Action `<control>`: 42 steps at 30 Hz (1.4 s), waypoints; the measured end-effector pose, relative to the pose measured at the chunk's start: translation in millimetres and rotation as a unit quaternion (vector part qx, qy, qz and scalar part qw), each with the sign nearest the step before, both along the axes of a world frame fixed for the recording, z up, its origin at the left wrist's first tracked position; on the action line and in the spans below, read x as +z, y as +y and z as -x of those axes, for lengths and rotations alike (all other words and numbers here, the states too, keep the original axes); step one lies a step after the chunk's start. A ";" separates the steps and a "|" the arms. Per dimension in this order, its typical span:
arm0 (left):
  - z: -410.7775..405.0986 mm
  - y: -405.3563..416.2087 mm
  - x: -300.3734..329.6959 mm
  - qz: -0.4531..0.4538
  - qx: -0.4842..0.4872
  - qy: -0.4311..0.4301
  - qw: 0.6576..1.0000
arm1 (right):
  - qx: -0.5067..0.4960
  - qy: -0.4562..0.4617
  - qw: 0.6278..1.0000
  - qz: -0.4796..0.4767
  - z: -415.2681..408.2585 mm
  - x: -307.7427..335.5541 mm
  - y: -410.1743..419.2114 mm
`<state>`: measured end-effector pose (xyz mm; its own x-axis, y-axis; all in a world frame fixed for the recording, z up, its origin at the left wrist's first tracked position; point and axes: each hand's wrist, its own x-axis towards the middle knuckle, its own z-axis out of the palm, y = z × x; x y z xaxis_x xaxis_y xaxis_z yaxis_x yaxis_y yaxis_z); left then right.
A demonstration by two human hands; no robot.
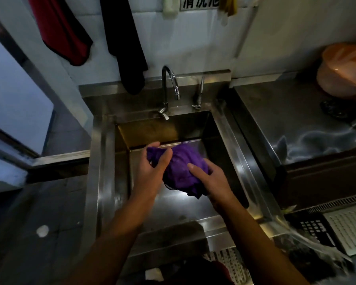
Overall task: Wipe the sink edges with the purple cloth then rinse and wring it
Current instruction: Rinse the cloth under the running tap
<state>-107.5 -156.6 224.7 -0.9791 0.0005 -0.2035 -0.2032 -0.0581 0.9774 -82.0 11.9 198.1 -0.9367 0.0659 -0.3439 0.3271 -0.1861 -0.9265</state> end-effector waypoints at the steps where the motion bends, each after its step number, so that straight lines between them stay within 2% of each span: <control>1: 4.3 6.0 -9.8 0.006 -0.026 -0.018 0.999 | -0.003 0.004 1.000 0.000 8.1 -5.0 6.4; 4: 15.4 26.7 -36.5 -0.027 -0.089 -0.125 0.988 | 0.011 -0.005 1.000 0.014 32.3 -18.7 30.0; 6: 24.0 37.9 -52.8 -0.055 -0.061 -0.151 0.985 | 0.052 -0.017 0.998 0.015 51.0 -26.8 44.2; 10: 43.9 47.2 -66.2 -0.063 0.092 -0.129 0.985 | 0.131 -0.030 0.991 -0.003 84.8 -46.5 53.3; 14: 66.4 41.2 -76.2 -0.051 0.152 -0.112 0.981 | 0.141 -0.025 0.990 0.005 112.1 -66.4 51.2; 17: 83.7 34.4 -88.5 -0.047 0.165 -0.116 0.978 | 0.122 -0.030 0.992 0.029 128.2 -84.0 49.7; 22: 107.4 26.9 -123.4 -0.054 0.158 -0.121 0.978 | 0.105 -0.033 0.994 0.013 146.7 -108.2 41.8; 27: 118.8 10.7 -165.9 -0.100 0.144 -0.142 0.974 | 0.052 -0.035 0.997 -0.048 169.4 -142.1 36.4; 29: 123.1 6.1 -185.8 -0.113 0.138 -0.152 0.972 | 0.041 0.006 0.990 -0.131 188.2 -158.9 40.3; 32: 129.0 2.7 -212.7 -0.121 0.139 -0.163 0.969 | 0.076 0.107 0.949 -0.287 232.3 -171.9 42.6; 34: 131.9 3.8 -222.9 -0.121 0.143 -0.164 0.968 | 0.119 0.203 0.890 -0.390 274.1 -175.1 36.1; 36: 133.1 5.8 -226.6 -0.127 0.143 -0.158 0.969 | 0.160 0.282 0.832 -0.451 316.5 -175.7 25.0; 39: 134.6 10.4 -224.4 -0.137 0.125 -0.153 0.971 | 0.220 0.338 0.748 -0.528 362.8 -174.2 13.6; 42: 137.7 14.1 -223.1 -0.141 0.114 -0.156 0.971 | 0.286 0.357 0.671 -0.583 385.2 -174.8 6.9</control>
